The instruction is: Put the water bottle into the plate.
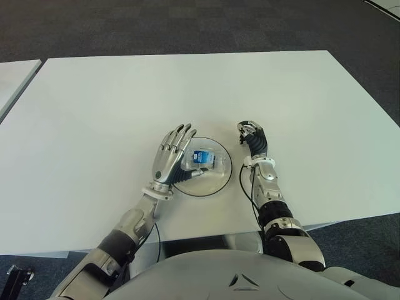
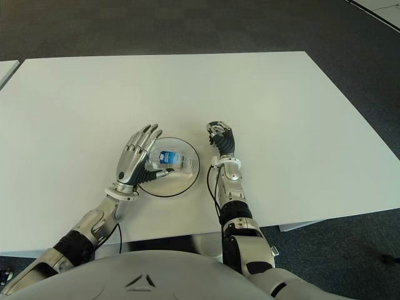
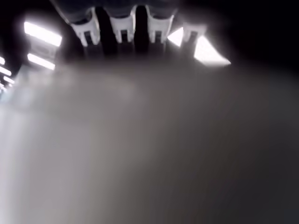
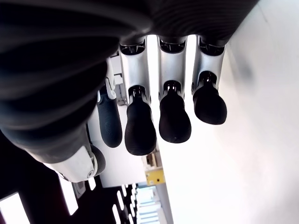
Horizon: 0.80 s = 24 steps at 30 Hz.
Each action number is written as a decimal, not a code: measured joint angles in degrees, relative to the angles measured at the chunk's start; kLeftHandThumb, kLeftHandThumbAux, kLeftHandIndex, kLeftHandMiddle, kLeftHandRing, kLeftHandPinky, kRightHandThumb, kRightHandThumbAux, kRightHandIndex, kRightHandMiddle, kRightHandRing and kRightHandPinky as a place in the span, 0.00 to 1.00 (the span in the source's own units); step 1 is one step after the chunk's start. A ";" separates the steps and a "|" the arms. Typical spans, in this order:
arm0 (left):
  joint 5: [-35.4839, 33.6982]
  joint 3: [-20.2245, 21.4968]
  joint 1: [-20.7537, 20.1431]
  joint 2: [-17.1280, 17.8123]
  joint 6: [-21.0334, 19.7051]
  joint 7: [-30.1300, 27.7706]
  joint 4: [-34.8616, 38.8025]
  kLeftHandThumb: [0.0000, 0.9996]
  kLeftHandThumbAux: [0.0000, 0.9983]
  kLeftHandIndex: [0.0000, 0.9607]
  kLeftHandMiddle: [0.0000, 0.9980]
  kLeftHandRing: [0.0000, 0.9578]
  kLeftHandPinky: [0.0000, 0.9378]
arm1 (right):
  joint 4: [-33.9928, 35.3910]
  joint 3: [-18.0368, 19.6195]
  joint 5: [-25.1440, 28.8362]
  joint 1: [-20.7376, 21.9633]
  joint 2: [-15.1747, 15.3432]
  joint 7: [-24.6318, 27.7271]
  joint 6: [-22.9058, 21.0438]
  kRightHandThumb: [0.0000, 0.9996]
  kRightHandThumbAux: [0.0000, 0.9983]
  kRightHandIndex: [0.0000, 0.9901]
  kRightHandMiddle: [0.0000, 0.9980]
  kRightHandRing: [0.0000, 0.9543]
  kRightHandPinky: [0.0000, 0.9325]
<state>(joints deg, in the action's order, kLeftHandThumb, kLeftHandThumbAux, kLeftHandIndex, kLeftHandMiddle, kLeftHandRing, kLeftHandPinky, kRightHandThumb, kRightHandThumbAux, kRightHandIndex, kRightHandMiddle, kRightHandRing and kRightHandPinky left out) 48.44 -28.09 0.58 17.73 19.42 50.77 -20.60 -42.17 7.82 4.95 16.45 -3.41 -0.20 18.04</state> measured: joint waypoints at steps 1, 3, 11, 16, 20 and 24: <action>-1.14 0.42 0.00 -0.22 1.59 0.01 -0.41 0.03 0.43 0.00 0.00 0.00 0.00 | 0.00 0.00 0.00 -0.01 0.01 0.10 0.00 0.71 0.73 0.44 0.77 0.78 0.81; -3.85 1.24 0.03 -0.61 4.85 -0.10 -1.05 0.04 0.42 0.00 0.00 0.00 0.00 | 0.00 0.01 0.00 -0.01 0.04 0.20 0.00 0.71 0.73 0.44 0.77 0.78 0.81; -10.99 4.96 0.33 -1.99 11.58 -3.16 -2.08 0.04 0.41 0.00 0.00 0.00 0.00 | 0.00 0.01 -0.02 -0.01 0.09 0.47 0.00 0.71 0.73 0.44 0.76 0.78 0.80; -12.50 7.26 0.38 -3.07 12.91 -3.47 -3.25 0.01 0.41 0.00 0.00 0.00 0.00 | 0.00 -0.02 -0.08 0.00 0.09 0.18 -0.04 0.71 0.73 0.44 0.76 0.78 0.80; -12.61 9.26 0.43 -3.67 12.97 -3.38 -4.49 0.00 0.40 0.00 0.00 0.00 0.00 | 0.01 -0.05 -0.14 0.00 0.08 0.11 -0.05 0.71 0.73 0.44 0.76 0.78 0.80; -12.66 11.19 0.55 -4.49 12.87 -2.95 -4.78 0.00 0.41 0.00 0.00 0.00 0.00 | 0.01 -0.06 -0.17 -0.01 0.12 0.08 -0.05 0.71 0.73 0.44 0.76 0.78 0.80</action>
<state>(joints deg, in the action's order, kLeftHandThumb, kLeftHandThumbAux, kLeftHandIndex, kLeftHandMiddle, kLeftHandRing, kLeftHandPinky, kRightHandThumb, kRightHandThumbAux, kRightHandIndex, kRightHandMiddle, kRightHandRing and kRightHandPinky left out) 35.78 -16.90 1.13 13.23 32.28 47.82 -25.39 -42.16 7.76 4.78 16.44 -3.29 -0.12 17.99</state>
